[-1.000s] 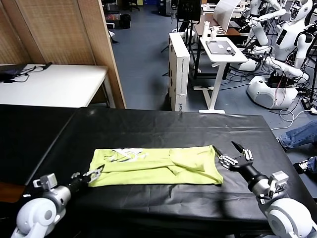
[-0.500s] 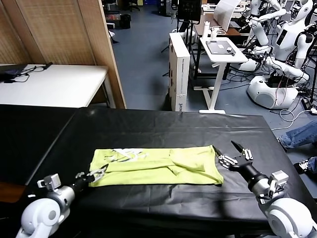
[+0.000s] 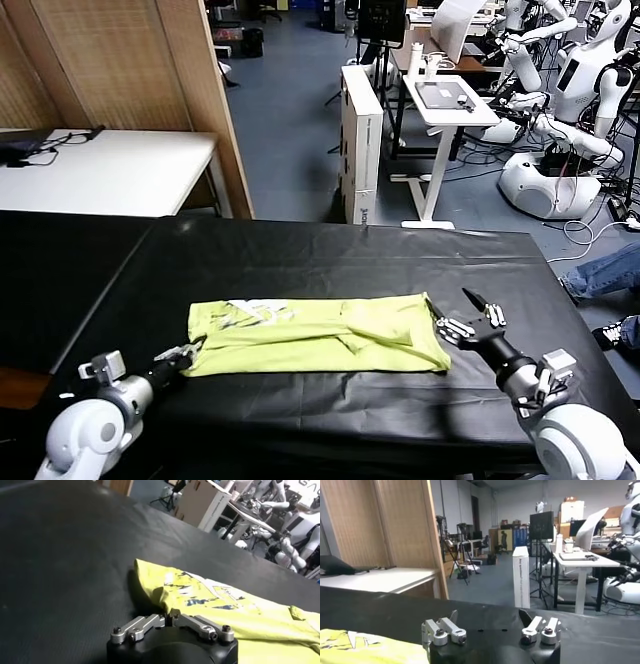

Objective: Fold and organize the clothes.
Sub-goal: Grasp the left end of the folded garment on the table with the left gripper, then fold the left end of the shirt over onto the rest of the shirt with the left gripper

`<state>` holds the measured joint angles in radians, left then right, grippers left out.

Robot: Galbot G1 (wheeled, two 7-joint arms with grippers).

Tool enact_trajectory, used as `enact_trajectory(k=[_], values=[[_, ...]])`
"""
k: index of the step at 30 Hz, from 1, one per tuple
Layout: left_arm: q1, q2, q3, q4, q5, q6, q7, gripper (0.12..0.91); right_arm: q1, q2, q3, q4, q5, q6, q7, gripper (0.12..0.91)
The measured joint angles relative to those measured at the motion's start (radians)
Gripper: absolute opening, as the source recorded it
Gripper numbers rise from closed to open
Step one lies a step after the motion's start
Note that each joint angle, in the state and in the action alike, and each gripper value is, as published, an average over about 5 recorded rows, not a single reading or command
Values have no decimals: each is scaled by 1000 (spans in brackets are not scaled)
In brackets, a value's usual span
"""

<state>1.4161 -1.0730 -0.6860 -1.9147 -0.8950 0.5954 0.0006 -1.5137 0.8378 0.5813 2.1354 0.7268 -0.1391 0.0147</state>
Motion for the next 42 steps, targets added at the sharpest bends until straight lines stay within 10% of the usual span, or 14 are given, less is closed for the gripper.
enact_trajectory(k=[16,22,42], values=[[120,227,-200,-18,-104,-27,9,174,14,53,-35,-28,-44,7,9,907],[127,233,-224,-85,-172,2,-48,174,6,79,-35,-25,-74,11,12,907],[-114,-86,235,-205,-176,50,-175,174,-144,204,59,8,-211,30,6,907]])
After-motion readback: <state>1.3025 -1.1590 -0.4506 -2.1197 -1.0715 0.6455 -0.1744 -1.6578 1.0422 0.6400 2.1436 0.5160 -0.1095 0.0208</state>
